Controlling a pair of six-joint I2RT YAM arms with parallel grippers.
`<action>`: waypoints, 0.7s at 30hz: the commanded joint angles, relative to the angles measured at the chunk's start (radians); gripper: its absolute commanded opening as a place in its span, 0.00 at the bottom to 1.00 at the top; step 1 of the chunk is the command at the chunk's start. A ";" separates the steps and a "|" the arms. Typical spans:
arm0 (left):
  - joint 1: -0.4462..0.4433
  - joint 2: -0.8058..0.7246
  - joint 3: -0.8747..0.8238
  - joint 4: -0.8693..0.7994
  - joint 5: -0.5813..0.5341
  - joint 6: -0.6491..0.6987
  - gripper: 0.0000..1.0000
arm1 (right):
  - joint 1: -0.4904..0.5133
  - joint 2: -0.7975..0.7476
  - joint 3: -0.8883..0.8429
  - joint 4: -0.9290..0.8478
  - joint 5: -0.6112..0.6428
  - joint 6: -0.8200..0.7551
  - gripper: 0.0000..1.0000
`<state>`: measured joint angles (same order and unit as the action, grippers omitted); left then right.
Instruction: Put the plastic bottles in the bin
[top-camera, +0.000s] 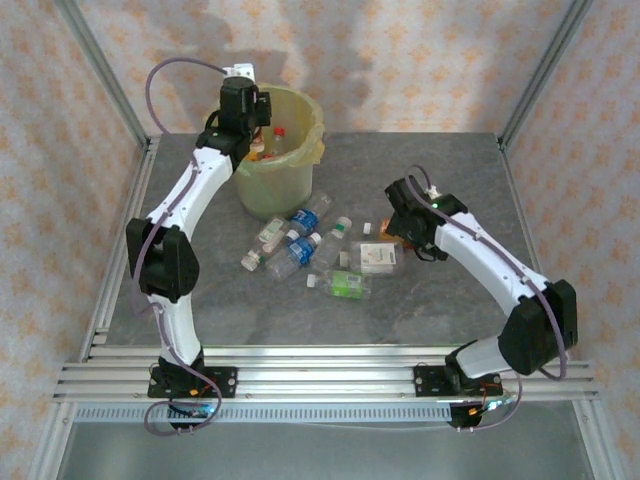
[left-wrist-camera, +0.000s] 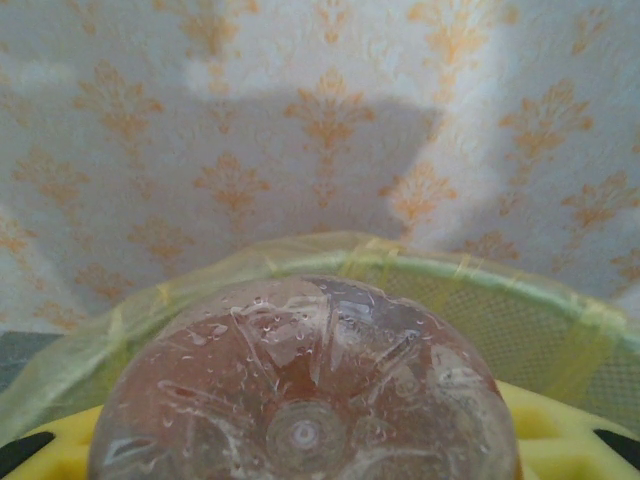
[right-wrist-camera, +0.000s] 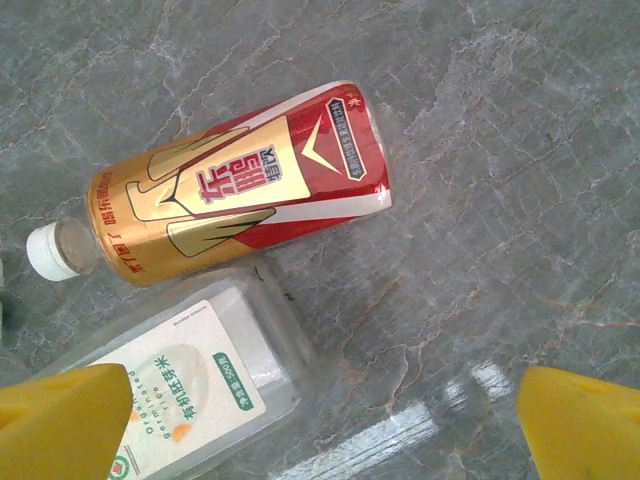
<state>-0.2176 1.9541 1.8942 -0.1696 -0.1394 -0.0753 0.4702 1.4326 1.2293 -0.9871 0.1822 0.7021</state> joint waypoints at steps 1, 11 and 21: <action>0.005 0.015 -0.003 -0.024 -0.019 0.022 0.43 | -0.004 0.029 0.032 -0.080 -0.001 0.023 0.99; 0.005 0.035 -0.003 -0.063 -0.035 0.026 0.63 | -0.004 0.032 0.054 -0.062 0.006 0.019 0.99; 0.005 0.008 0.013 -0.100 -0.062 0.006 1.00 | -0.004 -0.009 0.046 -0.065 0.037 -0.040 0.99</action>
<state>-0.2176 1.9968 1.8942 -0.2337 -0.1661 -0.0608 0.4702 1.4593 1.2652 -1.0222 0.1871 0.6971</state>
